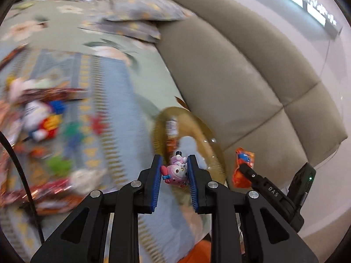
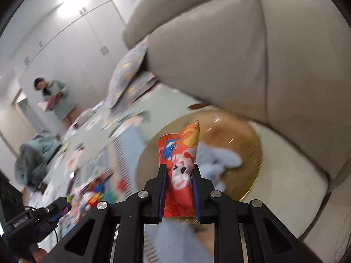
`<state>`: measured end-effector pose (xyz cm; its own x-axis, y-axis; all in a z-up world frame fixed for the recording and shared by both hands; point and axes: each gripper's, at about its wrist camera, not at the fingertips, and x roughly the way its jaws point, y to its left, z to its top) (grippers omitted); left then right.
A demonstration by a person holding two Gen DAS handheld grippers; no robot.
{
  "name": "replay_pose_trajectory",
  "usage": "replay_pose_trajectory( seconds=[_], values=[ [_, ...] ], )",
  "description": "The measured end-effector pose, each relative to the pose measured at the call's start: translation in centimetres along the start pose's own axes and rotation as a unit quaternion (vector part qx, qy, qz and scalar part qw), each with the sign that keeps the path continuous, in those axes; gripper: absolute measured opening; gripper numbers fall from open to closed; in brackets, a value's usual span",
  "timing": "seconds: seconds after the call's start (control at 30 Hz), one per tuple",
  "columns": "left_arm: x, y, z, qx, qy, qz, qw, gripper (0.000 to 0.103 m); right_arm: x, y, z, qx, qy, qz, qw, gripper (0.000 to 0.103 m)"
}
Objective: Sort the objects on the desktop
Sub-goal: 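Carry the pink figure and red bag to the golden bowl and release both, then move both grippers back over the bed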
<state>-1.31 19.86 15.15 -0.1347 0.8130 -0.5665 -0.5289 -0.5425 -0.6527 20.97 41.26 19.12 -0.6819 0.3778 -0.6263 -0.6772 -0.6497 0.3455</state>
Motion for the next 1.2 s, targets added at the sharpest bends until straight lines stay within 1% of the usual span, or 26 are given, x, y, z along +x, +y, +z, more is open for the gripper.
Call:
replay_pose_trajectory(
  seconds=[0.03, 0.07, 0.1, 0.13, 0.17, 0.2, 0.23, 0.3, 0.33, 0.37, 0.5, 0.53, 0.57, 0.6, 0.63, 0.67, 0.7, 0.77, 0.83, 0.87, 0.9, 0.97, 1.03, 1.07, 1.17, 1.2],
  values=[
    [1.6, -1.0, 0.7, -0.002, 0.010, -0.009, 0.9999, 0.021, 0.6, -0.5, 0.6, 0.012, 0.000, -0.007, 1.000, 0.022],
    [3.3, -1.8, 1.5, -0.012, 0.018, -0.032, 0.9993, 0.024, 1.2, -1.0, 1.0, 0.022, 0.000, -0.010, 1.000, 0.022],
    [4.5, -2.1, 2.1, -0.023, 0.022, -0.052, 0.9982, 0.039, 2.0, -1.7, 1.6, 0.028, 0.005, -0.007, 1.000, 0.023],
    [5.9, -2.3, 2.6, -0.035, 0.026, -0.072, 0.9965, 0.047, 2.6, -1.9, 1.8, 0.027, 0.012, -0.003, 1.000, 0.025],
    [7.4, -2.0, 2.9, -0.054, 0.038, -0.084, 0.9943, 0.062, 3.0, -2.3, 2.0, 0.025, 0.022, -0.006, 0.999, 0.034],
    [8.2, -1.5, 3.0, -0.075, 0.050, -0.084, 0.9924, 0.064, 3.0, -2.7, 2.0, 0.025, 0.026, -0.011, 0.999, 0.038],
    [8.9, -0.7, 2.8, -0.102, 0.064, -0.084, 0.9891, 0.064, 2.6, -3.1, 1.9, 0.028, 0.025, -0.015, 0.999, 0.038],
    [8.8, 0.9, 1.9, -0.141, 0.081, -0.101, 0.9815, 0.064, 1.6, -3.5, 1.2, 0.031, 0.019, -0.013, 0.999, 0.042],
    [8.0, 1.8, 1.5, -0.148, 0.078, -0.105, 0.9802, 0.064, 0.9, -3.5, 0.6, 0.027, 0.022, -0.010, 0.999, 0.043],
    [6.7, 2.7, 1.0, -0.150, 0.072, -0.096, 0.9814, 0.064, 0.7, -3.5, 0.2, 0.023, 0.027, -0.007, 0.999, 0.043],
    [-0.2, 6.1, -0.8, -0.148, 0.044, -0.076, 0.9851, 0.064, -1.4, -1.2, -2.8, -0.015, 0.048, 0.042, 0.998, 0.044],
    [-2.4, 7.1, -1.2, -0.143, 0.038, -0.060, 0.9872, 0.064, -2.0, 0.1, -3.8, -0.029, 0.051, 0.053, 0.997, 0.045],
    [-4.7, 8.3, -1.7, -0.133, 0.041, -0.039, 0.9895, 0.064, -2.3, 1.2, -4.7, -0.039, 0.054, 0.059, 0.996, 0.051],
    [-6.7, 9.2, -2.1, -0.124, 0.041, -0.030, 0.9910, 0.064, -2.8, 2.4, -5.7, -0.050, 0.057, 0.068, 0.995, 0.061],
    [-9.2, 10.6, -2.6, -0.119, 0.032, -0.018, 0.9922, 0.064, -3.1, 3.8, -6.8, -0.062, 0.057, 0.078, 0.993, 0.066],
    [-11.9, 12.3, -2.6, -0.122, 0.015, 0.009, 0.9923, 0.064, -3.1, 5.1, -7.7, -0.073, 0.058, 0.088, 0.992, 0.071],
    [-14.4, 14.1, -2.9, -0.129, -0.003, 0.035, 0.9911, 0.064, -2.9, 6.6, -8.8, -0.090, 0.063, 0.100, 0.989, 0.071],
    [-19.5, 17.4, -3.8, -0.155, -0.044, 0.074, 0.9841, 0.064, -1.8, 9.8, -10.8, -0.134, 0.092, 0.112, 0.980, 0.071],
    [-23.6, 20.6, -4.6, -0.189, -0.079, 0.097, 0.9741, 0.064, -0.4, 12.9, -13.4, -0.169, 0.114, 0.113, 0.972, 0.071],
    [-25.6, 22.3, -5.1, -0.208, -0.099, 0.113, 0.9665, 0.064, 0.6, 14.2, -14.8, -0.179, 0.125, 0.112, 0.969, 0.071],
    [-26.9, 23.8, -5.3, -0.222, -0.112, 0.130, 0.9597, 0.064, 1.3, 14.8, -15.8, -0.185, 0.133, 0.115, 0.967, 0.071],
    [-29.1, 26.5, -5.7, -0.246, -0.127, 0.171, 0.9456, 0.064, 3.2, 17.0, -19.0, -0.210, 0.155, 0.127, 0.957, 0.071],
    [-30.2, 28.7, -5.3, -0.264, -0.112, 0.217, 0.9331, 0.064, 4.7, 17.8, -21.5, -0.240, 0.161, 0.129, 0.949, 0.071],
    [-30.2, 29.5, -4.9, -0.264, -0.100, 0.231, 0.9309, 0.064, 5.4, 18.2, -23.0, -0.257, 0.165, 0.127, 0.944, 0.071],
    [-29.2, 31.8, -3.1, -0.248, -0.076, 0.258, 0.9306, 0.064, 7.0, 18.1, -26.0, -0.281, 0.175, 0.111, 0.937, 0.072],
    [-28.7, 32.2, -2.6, -0.242, -0.072, 0.264, 0.9309, 0.064, 7.0, 17.9, -26.8, -0.292, 0.154, 0.113, 0.937, 0.073]
  ],
)
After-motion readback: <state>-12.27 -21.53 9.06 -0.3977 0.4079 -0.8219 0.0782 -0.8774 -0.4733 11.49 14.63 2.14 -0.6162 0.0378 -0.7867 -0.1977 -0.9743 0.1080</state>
